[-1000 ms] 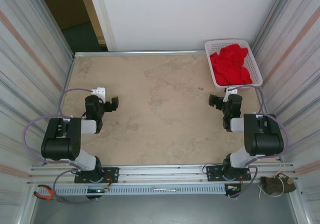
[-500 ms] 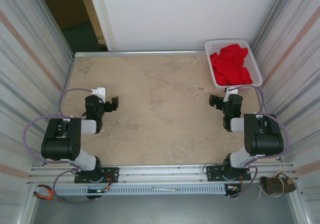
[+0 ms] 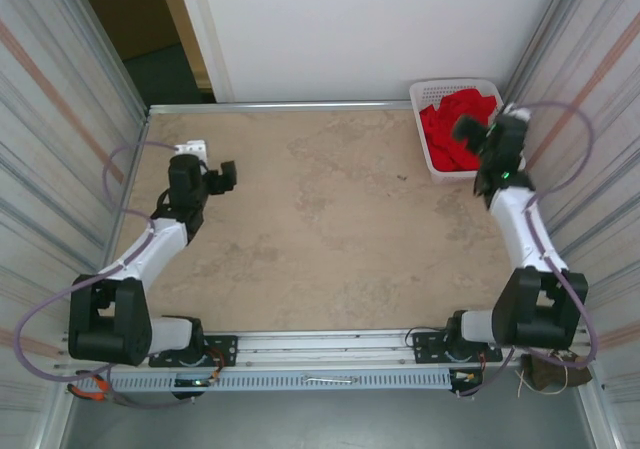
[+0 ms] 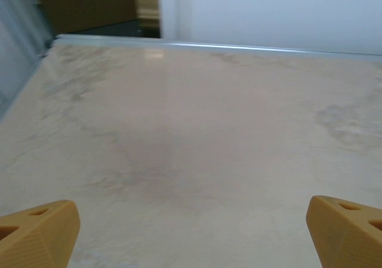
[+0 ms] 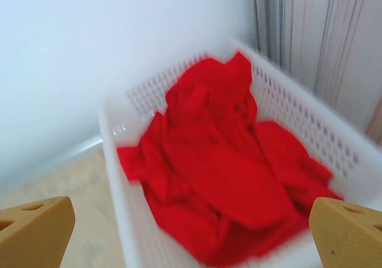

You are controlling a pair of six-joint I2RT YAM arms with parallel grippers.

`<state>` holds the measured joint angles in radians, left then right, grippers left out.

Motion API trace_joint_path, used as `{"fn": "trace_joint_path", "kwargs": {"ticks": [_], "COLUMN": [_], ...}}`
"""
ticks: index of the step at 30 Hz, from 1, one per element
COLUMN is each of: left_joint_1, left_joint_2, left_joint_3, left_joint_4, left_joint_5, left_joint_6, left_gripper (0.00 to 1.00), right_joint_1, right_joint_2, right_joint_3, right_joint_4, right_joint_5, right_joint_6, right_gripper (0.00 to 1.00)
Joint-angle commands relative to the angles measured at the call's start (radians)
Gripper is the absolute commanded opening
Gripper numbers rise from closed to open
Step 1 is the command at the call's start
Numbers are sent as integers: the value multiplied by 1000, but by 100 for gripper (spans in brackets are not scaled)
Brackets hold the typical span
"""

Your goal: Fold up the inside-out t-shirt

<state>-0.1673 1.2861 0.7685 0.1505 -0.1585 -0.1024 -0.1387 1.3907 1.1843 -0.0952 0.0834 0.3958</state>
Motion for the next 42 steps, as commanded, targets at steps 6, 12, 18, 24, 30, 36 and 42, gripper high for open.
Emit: {"fn": "trace_joint_path", "kwargs": {"ticks": [6, 12, 18, 24, 30, 36, 42], "left_joint_1": [-121, -130, -131, -129, -131, -131, -133], "left_joint_2": [53, 109, 158, 180, 191, 179, 151], "left_joint_3": [149, 244, 285, 284, 290, 300, 314], "left_joint_4": [-183, -236, -227, -217, -223, -239, -250], "left_joint_5": [105, 184, 255, 259, 270, 278, 286], "left_joint_6": [-89, -141, -172, -172, -181, -193, -203], "left_gripper": [98, 98, 98, 98, 98, 98, 98], "right_joint_1": [-26, 7, 45, 51, 24, -21, -52], "right_joint_2": [490, 719, 835, 901, 947, 799, 534], "right_joint_3": [580, 813, 879, 895, 947, 1003, 1043], "right_joint_4": [-554, -695, -707, -681, -679, -665, -563], "right_joint_5": [-259, -232, -191, -202, -237, -323, -520], "right_joint_6": [57, 34, 27, 52, 69, 68, 162], "right_gripper": [87, 84, 81, 70, 19, 0, 0]}}
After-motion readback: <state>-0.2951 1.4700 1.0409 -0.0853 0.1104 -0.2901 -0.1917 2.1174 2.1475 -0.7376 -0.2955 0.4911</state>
